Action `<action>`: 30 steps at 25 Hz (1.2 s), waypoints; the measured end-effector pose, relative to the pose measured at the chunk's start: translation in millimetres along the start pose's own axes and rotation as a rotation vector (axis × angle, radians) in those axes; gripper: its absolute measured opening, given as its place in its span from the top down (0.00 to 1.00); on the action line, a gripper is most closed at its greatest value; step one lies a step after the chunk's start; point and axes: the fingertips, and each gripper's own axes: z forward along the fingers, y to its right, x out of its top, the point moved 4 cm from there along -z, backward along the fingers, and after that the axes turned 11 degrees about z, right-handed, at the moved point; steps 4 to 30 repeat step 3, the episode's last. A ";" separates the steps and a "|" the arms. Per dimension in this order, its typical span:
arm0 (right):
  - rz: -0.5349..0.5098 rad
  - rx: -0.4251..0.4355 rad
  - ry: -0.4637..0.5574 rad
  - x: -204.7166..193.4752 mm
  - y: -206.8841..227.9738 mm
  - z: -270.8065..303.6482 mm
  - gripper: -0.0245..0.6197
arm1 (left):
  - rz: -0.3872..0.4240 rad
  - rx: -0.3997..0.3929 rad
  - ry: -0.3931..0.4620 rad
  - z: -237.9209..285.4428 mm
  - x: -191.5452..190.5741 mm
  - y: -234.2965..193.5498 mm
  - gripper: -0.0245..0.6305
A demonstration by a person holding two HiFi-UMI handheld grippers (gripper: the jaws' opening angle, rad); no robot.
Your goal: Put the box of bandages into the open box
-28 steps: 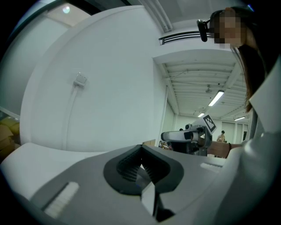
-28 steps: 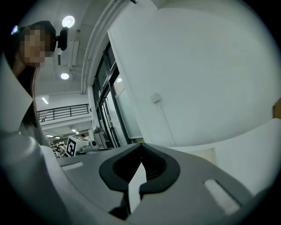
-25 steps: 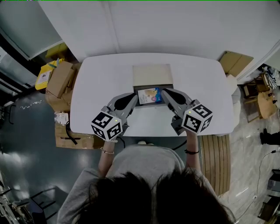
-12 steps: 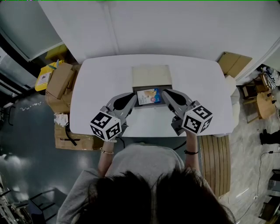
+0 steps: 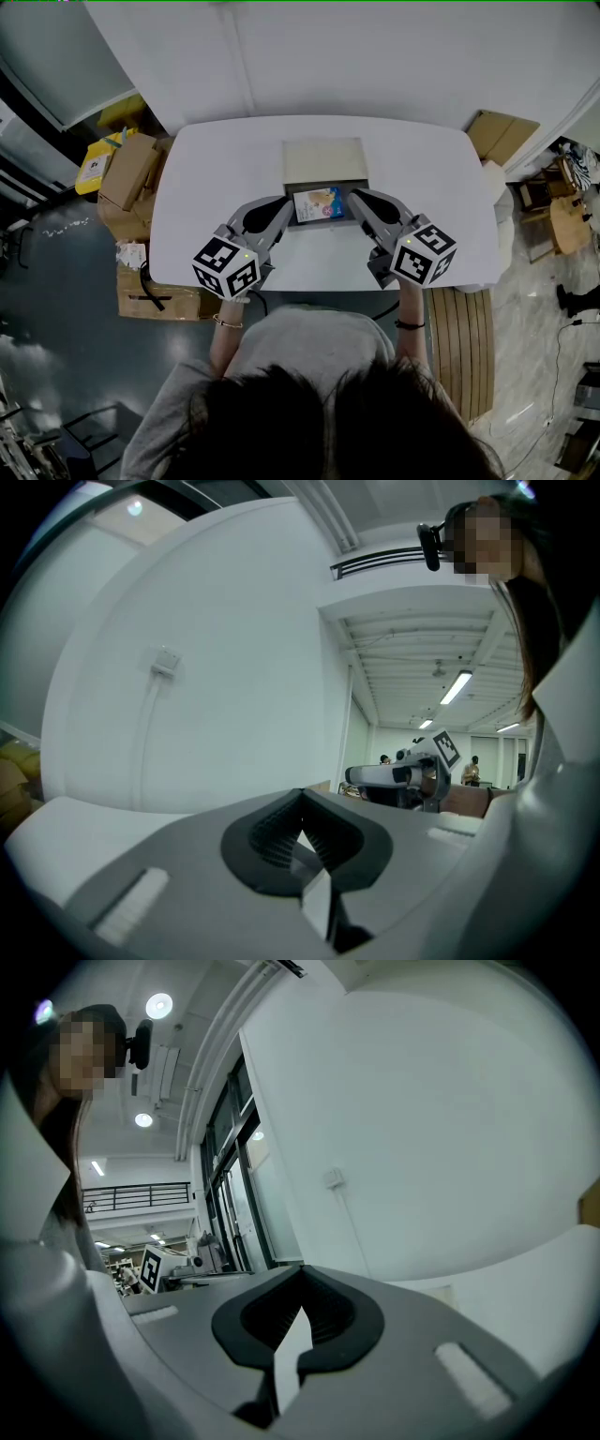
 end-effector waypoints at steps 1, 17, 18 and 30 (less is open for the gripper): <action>0.000 0.000 0.000 -0.2 -0.6 -0.7 0.94 | 0.000 0.000 0.000 -0.3 0.0 0.8 0.96; -0.002 0.001 0.000 -0.8 -2.3 -2.5 0.94 | 0.001 -0.001 0.001 -1.2 0.3 3.1 0.96; -0.002 0.001 0.000 -0.8 -2.3 -2.5 0.94 | 0.001 -0.001 0.001 -1.2 0.3 3.1 0.96; -0.002 0.001 0.000 -0.8 -2.3 -2.5 0.94 | 0.001 -0.001 0.001 -1.2 0.3 3.1 0.96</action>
